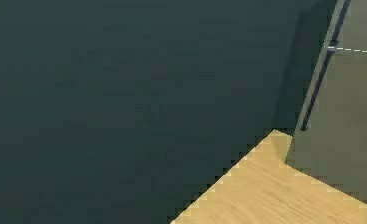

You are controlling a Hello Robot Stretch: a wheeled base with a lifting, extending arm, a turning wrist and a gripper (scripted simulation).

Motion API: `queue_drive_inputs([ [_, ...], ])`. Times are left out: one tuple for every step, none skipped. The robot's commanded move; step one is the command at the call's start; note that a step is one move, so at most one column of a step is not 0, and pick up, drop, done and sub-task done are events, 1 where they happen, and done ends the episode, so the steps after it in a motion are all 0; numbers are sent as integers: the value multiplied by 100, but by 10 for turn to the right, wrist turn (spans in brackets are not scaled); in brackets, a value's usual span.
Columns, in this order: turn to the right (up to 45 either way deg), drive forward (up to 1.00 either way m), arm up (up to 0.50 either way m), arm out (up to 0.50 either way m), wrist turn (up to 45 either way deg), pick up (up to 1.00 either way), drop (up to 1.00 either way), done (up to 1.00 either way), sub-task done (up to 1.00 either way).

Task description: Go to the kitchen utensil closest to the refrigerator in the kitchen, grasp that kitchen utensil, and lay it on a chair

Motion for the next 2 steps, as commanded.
queue_drive_inputs([
  [360, 0, 0, 0, 0, 0, 0, 0, 0],
  [0, 35, 0, 0, 0, 0, 0, 0, 0],
])
